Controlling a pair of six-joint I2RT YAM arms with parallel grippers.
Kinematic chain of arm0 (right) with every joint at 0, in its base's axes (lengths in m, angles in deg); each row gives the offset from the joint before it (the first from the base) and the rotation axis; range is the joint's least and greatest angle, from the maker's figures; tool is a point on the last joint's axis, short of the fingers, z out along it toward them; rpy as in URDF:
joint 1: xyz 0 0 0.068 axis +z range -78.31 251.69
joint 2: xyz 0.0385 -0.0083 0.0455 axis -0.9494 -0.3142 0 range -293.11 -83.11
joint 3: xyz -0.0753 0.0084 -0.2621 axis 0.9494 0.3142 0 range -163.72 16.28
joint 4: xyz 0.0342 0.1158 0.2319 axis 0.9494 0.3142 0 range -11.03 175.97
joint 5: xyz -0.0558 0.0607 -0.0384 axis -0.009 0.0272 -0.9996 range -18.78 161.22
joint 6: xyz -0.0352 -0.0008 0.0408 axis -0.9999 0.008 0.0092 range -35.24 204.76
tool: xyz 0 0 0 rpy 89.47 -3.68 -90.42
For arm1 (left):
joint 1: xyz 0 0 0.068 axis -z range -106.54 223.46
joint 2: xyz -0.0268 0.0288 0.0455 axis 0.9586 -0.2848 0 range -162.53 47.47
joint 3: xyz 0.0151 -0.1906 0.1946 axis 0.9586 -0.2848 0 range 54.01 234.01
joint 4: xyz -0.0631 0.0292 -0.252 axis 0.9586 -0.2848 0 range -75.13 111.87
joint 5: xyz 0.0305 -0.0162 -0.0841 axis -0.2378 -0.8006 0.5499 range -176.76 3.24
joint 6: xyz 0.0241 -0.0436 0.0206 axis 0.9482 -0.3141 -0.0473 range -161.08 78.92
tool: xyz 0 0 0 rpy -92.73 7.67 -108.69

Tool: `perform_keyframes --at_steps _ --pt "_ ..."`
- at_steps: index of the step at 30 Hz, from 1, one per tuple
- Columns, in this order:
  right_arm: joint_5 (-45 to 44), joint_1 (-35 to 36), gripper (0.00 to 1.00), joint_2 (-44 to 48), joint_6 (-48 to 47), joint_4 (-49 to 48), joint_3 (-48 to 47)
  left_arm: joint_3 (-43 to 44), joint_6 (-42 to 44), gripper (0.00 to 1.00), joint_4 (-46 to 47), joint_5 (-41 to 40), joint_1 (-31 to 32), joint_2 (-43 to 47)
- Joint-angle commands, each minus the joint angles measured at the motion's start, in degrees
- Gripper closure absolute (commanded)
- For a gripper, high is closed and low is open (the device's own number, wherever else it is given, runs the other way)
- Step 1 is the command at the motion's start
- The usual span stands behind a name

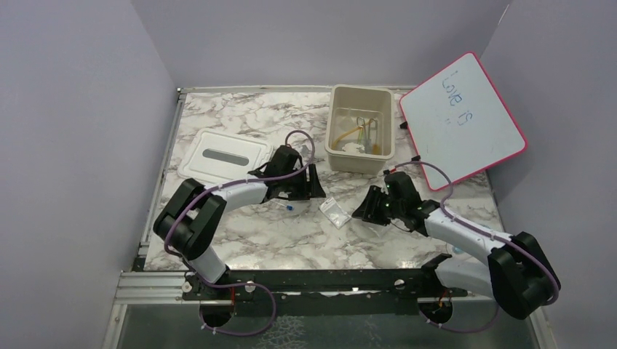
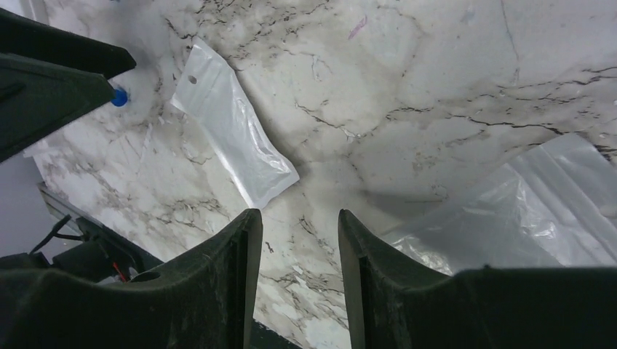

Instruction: Organize the chemistry lab equipment

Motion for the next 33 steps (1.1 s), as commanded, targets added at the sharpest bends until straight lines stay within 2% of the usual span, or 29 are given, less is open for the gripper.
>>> perform_keyframes --at_steps 1,8,13,17,21,25,30,31,33 --pt "-0.8 1.3 0.52 -3.3 8.3 -7.2 0.4 2.4 1.4 0.37 2.1 2.2 2.8 -3.7" --pt "-0.2 1.9 0.52 -8.8 14.7 -13.1 3.3 2.5 2.9 0.47 1.9 1.1 5.3 -6.8" --pt "1.0 2.0 0.53 -13.0 15.9 -18.5 4.6 2.4 3.5 0.64 1.8 0.2 6.7 -8.6" --pt "4.7 1.9 0.54 -15.4 16.3 -26.9 5.9 2.3 3.8 0.76 1.7 -1.1 7.3 -8.5" --pt "7.0 1.9 0.60 -15.8 16.9 -33.6 7.1 2.2 4.0 0.88 1.4 -1.8 7.6 -8.0" --pt "8.8 1.9 0.63 -15.0 15.8 -38.1 7.2 1.9 3.9 0.93 1.2 -2.9 7.6 -7.2" --pt "8.5 2.0 0.63 -13.3 13.6 -35.8 5.9 1.8 4.3 1.00 1.1 -4.2 7.6 -4.4" --pt "8.6 2.0 0.66 -13.0 13.3 -36.0 5.7 1.8 4.3 1.00 1.0 -4.2 7.6 -3.6" --pt "9.1 1.9 0.76 -12.3 13.1 -36.7 5.8 1.7 4.3 1.00 1.1 -4.1 7.5 -1.9"
